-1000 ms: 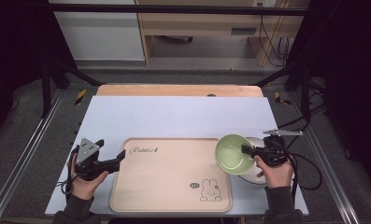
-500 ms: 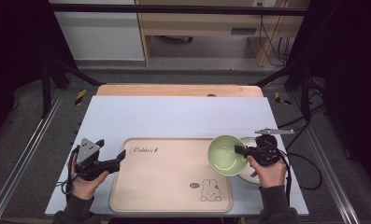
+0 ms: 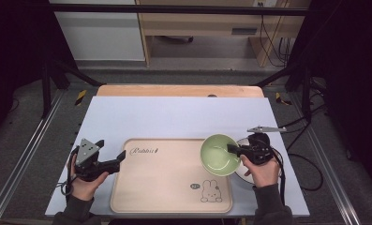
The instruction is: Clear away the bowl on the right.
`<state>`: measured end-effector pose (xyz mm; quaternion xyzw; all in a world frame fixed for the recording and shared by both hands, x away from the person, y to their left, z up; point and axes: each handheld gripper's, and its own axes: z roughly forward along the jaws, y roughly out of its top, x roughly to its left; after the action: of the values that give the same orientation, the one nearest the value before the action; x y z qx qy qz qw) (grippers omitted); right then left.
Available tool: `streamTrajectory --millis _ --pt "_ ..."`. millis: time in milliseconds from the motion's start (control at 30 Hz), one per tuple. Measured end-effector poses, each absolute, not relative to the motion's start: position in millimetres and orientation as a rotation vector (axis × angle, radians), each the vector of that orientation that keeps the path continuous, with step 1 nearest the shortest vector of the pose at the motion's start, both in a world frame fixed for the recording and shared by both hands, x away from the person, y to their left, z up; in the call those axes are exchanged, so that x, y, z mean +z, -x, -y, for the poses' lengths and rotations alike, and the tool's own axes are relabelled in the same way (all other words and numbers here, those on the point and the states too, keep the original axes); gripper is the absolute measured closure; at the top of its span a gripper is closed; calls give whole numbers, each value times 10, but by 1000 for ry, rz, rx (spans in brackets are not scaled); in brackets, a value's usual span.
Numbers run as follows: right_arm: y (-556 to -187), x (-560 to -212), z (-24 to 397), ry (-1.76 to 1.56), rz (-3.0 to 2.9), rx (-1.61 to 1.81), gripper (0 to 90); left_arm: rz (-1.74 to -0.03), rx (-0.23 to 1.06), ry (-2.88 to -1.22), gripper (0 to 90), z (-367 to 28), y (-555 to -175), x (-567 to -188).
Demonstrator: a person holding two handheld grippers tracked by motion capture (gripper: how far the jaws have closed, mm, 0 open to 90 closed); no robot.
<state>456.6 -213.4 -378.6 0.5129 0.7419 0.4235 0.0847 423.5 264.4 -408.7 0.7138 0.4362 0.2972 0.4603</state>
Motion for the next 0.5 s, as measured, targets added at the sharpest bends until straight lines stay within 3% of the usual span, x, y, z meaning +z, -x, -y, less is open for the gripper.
streamTrajectory --millis 500 --pt "-4630 -3772 1915 -1479 -2259 1272 832 -1075 732 -1757 121 -2652 -4237 -4086"
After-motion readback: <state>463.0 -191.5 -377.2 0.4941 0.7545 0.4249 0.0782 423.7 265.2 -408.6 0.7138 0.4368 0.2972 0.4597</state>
